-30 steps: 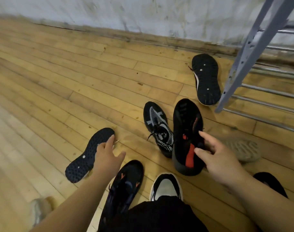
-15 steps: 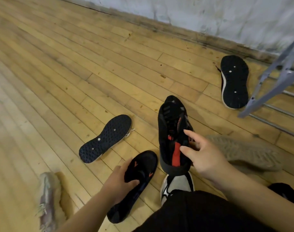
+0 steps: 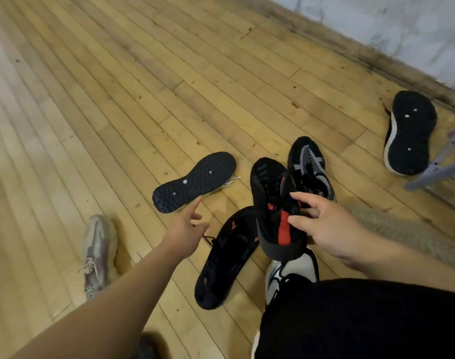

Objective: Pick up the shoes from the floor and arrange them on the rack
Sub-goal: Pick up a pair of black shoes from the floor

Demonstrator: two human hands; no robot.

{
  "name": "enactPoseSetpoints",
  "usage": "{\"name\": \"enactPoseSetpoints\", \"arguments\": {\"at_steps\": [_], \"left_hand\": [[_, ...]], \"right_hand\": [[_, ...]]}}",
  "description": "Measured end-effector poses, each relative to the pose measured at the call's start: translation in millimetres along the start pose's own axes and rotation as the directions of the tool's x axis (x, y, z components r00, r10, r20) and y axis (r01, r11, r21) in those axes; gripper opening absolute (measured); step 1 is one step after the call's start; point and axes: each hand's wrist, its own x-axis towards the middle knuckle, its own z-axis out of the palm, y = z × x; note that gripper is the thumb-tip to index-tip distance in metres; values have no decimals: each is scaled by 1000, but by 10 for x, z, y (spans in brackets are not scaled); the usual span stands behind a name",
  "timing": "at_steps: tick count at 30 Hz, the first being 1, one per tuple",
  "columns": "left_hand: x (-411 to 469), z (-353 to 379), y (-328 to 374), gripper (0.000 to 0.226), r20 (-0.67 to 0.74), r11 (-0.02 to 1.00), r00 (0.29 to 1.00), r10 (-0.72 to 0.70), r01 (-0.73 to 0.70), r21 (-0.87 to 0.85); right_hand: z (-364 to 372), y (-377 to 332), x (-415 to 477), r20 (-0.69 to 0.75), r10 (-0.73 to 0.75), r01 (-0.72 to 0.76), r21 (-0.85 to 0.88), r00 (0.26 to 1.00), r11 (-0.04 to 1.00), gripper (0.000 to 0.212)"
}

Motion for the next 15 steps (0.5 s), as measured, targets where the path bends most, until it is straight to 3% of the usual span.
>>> {"name": "enactPoseSetpoints", "arguments": {"at_steps": [3, 7, 12, 15], "left_hand": [[-132, -255, -180, 76, -28, 999, 999, -23, 23, -26], [-541, -521, -731, 79, -52, 993, 992, -115, 115, 15], [-1165, -566, -1580, 88, 11, 959, 969, -248, 244, 145], [-1533, -457, -2031, 106, 91, 877, 904, -417, 373, 304]], "right_hand": [[-1, -329, 24, 163, 39, -10, -172, 986, 985, 58], [117, -1032, -32, 369, 123, 77, -481, 921, 873, 56], [609, -1519, -270, 447, 196, 124, -592, 873, 797, 51], [899, -1574, -417, 443, 240, 92, -606, 864, 790, 49]]}}
